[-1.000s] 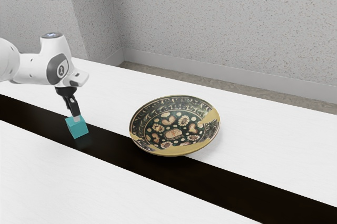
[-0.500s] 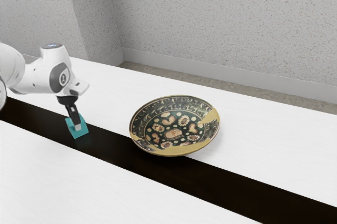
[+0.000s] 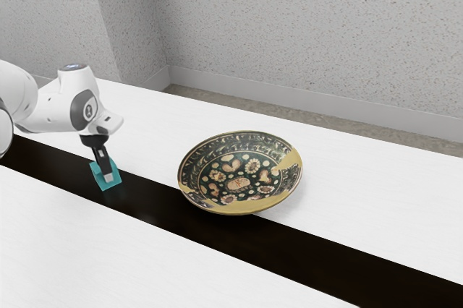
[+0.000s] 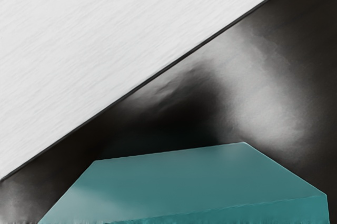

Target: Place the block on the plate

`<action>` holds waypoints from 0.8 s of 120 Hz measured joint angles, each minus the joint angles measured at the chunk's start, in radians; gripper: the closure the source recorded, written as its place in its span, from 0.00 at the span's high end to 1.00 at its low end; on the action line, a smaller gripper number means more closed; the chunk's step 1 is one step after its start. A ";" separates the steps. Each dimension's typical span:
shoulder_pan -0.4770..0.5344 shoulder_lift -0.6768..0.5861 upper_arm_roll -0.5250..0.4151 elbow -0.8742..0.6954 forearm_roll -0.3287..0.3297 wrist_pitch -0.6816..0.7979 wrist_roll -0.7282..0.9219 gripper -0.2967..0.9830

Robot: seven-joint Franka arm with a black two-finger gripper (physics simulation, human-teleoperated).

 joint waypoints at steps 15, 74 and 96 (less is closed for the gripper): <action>-0.001 -0.002 0.000 0.001 0.003 0.001 0.005 0.65; -0.001 -0.019 0.001 0.003 0.007 0.001 0.014 0.58; -0.001 -0.027 0.001 0.003 0.009 0.002 0.012 0.56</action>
